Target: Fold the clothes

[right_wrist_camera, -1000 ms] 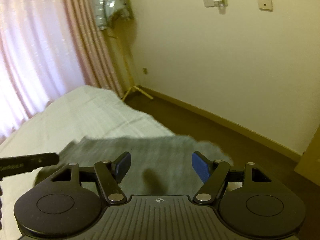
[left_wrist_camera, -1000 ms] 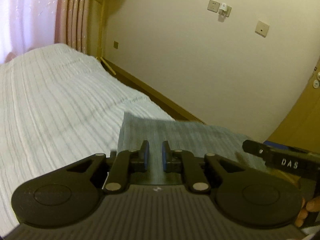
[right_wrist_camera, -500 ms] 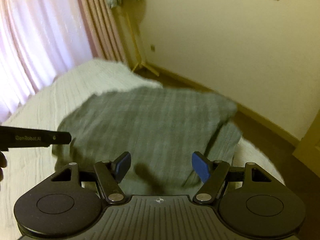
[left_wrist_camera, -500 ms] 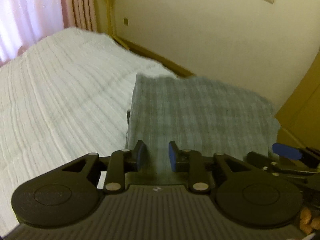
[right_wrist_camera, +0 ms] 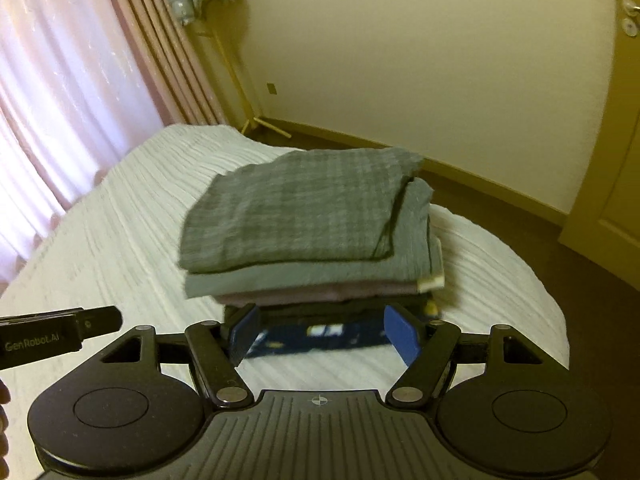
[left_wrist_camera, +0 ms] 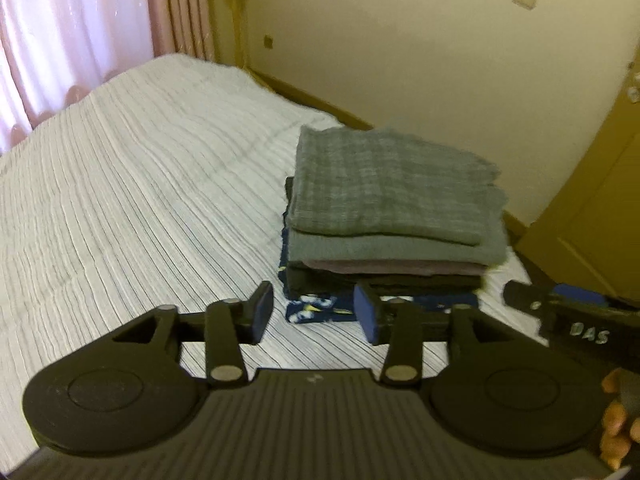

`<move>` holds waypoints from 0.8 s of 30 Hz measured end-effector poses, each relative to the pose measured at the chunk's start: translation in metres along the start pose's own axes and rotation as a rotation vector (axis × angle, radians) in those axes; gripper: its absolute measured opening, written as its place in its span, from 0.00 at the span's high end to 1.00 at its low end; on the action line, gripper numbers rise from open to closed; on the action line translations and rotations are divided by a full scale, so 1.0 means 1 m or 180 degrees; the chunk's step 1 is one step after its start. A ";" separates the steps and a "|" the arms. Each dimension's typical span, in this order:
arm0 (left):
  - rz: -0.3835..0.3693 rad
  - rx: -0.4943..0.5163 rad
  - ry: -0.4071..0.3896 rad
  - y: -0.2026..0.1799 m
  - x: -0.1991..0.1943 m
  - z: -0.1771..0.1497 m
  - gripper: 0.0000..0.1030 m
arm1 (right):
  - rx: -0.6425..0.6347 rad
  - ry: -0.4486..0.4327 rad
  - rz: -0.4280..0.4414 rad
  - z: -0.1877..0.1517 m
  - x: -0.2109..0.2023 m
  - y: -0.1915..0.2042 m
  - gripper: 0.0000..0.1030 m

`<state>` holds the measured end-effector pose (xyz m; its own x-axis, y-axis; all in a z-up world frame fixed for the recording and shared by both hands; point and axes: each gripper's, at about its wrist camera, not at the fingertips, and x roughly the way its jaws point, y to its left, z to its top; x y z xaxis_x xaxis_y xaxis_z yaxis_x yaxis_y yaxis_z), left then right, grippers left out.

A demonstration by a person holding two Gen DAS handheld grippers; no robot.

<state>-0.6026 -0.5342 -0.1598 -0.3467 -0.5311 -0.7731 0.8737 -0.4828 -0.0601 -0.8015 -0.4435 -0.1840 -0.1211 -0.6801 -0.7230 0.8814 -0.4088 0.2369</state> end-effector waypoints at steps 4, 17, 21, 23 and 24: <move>-0.0085 0.0042 -0.0164 -0.006 -0.049 -0.017 0.51 | -0.0152 -0.0128 -0.0110 -0.022 -0.057 0.012 0.30; -0.0060 0.0135 -0.0278 -0.016 -0.141 -0.074 0.45 | -0.0154 -0.0296 -0.0244 -0.083 -0.164 0.033 0.30; -0.0039 0.0173 -0.0246 -0.016 -0.155 -0.092 0.45 | -0.0126 -0.0249 -0.0298 -0.100 -0.178 0.037 0.30; -0.0016 0.0196 -0.0232 -0.017 -0.162 -0.099 0.45 | -0.0119 -0.0218 -0.0330 -0.107 -0.184 0.039 0.30; -0.0006 0.0205 -0.0229 -0.017 -0.165 -0.102 0.45 | -0.0117 -0.0203 -0.0334 -0.109 -0.187 0.040 0.30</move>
